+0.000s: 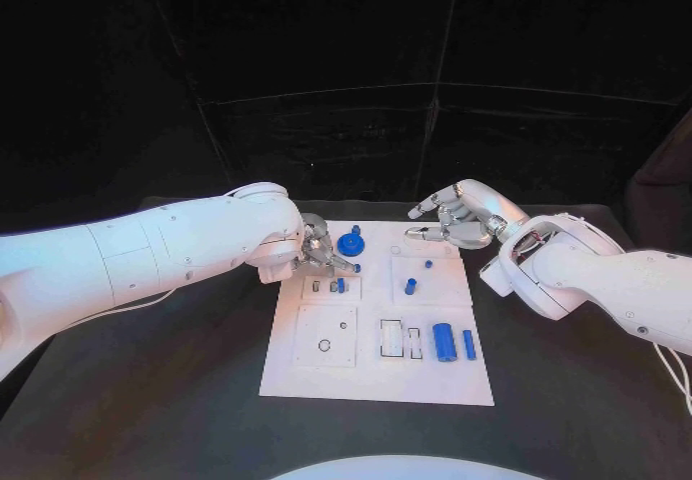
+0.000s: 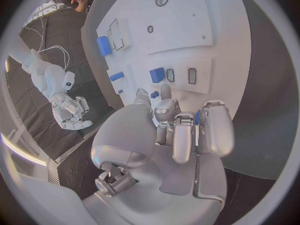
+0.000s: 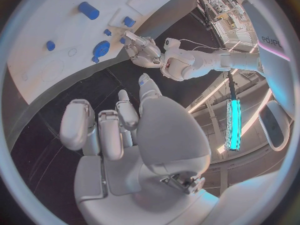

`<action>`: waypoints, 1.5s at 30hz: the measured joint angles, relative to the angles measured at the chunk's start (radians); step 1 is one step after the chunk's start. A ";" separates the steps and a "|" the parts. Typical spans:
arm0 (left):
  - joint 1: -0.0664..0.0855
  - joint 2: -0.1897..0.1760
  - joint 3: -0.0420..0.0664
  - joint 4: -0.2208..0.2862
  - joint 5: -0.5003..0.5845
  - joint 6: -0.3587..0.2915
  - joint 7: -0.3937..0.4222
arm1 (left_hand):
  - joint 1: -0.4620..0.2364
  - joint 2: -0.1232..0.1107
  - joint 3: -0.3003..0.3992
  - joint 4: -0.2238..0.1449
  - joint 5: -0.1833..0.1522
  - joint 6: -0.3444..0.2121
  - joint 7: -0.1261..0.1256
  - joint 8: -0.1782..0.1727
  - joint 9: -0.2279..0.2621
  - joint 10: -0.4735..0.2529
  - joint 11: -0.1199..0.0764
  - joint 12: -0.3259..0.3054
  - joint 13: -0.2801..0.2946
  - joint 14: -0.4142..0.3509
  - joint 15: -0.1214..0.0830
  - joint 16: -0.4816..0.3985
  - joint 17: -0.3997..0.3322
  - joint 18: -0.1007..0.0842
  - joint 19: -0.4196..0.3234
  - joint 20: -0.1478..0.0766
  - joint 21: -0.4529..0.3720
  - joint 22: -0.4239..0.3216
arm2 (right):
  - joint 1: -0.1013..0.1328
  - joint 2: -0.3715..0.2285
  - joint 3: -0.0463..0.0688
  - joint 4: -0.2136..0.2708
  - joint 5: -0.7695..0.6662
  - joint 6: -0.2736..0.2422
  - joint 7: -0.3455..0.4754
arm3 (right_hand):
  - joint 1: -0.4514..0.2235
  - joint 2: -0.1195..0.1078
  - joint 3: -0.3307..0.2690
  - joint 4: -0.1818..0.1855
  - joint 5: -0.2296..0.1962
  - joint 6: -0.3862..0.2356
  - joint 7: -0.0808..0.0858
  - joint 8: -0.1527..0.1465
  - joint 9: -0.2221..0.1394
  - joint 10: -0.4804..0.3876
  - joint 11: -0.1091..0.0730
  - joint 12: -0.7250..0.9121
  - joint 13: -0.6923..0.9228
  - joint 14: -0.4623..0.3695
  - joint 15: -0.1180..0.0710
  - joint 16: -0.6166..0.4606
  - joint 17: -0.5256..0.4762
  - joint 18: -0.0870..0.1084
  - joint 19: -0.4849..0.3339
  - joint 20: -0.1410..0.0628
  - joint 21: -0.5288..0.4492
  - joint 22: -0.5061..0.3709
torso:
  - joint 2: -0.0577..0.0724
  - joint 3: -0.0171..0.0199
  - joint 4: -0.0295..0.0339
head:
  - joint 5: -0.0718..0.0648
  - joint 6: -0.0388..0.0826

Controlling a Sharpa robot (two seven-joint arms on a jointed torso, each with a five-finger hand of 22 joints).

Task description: Assemble the parts on the task board

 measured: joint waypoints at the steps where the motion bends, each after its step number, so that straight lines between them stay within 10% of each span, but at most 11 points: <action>1: 0.000 0.002 0.000 -0.002 -0.002 0.005 -0.001 | 0.000 0.000 0.000 0.000 0.000 0.000 0.000 0.000 0.000 0.000 0.000 0.000 0.000 0.000 0.000 0.000 0.000 0.000 0.000 0.000 0.000 0.000 | 0.000 0.001 0.000 0.000 0.000 0.001 -0.001 | 0.000 0.000 0.000 0.000 0.000 0.000 0.000 0.000 0.000 0.000 0.000 0.000 0.000 0.000 0.000 0.000 0.000 0.000 0.000 0.000 0.000 0.000 | 0.000 -0.0001 0.0000 | 0.000 -0.001; 45: -0.005 0.038 -0.013 -0.025 -0.017 0.086 -0.008 | 0.030 0.013 0.009 -0.015 0.000 -0.018 -0.003 0.020 0.020 0.000 0.000 0.004 0.005 0.000 0.000 0.000 0.000 0.000 0.000 0.000 0.004 0.004 | 0.000 0.007 0.000 -0.006 0.002 0.013 -0.018 | 0.000 0.000 -0.005 0.000 -0.006 0.000 0.000 0.000 -0.002 0.000 0.000 0.000 -0.009 0.000 0.000 -0.005 0.000 0.000 -0.003 -0.003 -0.004 -0.010 | 0.000 -0.0004 0.0011 | -0.004 -0.021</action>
